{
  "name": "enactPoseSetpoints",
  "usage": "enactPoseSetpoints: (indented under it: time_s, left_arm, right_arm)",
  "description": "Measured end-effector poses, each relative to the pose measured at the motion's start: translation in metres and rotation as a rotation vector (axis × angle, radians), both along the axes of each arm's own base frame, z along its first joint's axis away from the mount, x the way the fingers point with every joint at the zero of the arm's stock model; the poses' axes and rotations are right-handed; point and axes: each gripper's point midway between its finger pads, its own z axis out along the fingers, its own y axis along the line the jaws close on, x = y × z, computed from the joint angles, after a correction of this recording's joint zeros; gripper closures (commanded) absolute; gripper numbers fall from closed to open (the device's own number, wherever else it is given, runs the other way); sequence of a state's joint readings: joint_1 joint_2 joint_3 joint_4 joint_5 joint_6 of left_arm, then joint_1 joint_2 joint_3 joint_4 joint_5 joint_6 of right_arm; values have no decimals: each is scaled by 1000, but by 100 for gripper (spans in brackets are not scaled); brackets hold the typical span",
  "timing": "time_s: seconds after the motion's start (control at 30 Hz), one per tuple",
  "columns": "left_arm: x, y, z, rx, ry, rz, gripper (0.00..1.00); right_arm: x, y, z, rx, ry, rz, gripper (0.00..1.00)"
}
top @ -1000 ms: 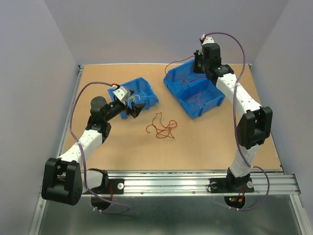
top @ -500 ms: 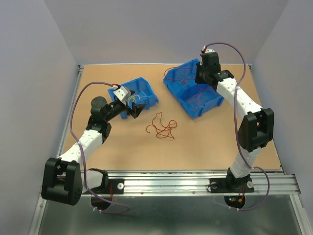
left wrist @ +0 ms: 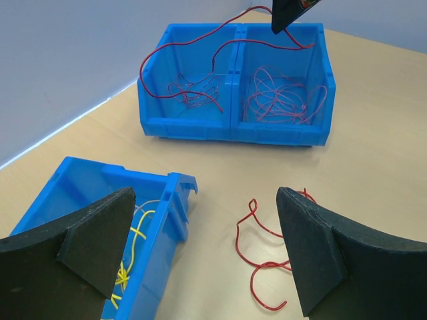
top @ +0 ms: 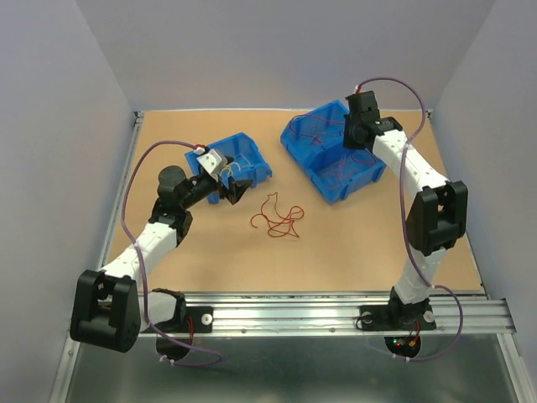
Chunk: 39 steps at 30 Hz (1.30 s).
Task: Untangle the cables
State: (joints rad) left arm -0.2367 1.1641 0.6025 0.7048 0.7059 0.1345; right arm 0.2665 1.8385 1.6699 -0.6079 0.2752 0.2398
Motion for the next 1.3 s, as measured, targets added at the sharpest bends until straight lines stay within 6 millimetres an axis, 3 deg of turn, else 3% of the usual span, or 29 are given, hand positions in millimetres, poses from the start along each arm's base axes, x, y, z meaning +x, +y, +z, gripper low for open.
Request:
enactPoseSetpoints:
  time_s: [0.13, 0.37, 0.57, 0.7, 1.13, 1.3]
  left_arm:
    - [-1, -2, -3, 7, 7, -5, 2]
    - [3, -5, -22, 35, 61, 8, 1]
    - [7, -7, -34, 60, 94, 20, 2]
    - [11, -8, -36, 69, 98, 27, 2]
    - [10, -11, -38, 88, 92, 29, 2]
    - [10, -12, -39, 91, 94, 33, 2]
  right_arm:
    - [11, -3, -3, -25, 25, -20, 100]
    - [59, 8, 4, -32, 0, -17, 99]
    - [96, 20, -7, -33, -6, 5, 98]
    - [112, 26, -33, -37, 17, 20, 98]
    - [129, 43, -102, -6, 85, 82, 98]
    - [131, 47, -105, -8, 79, 92, 98]
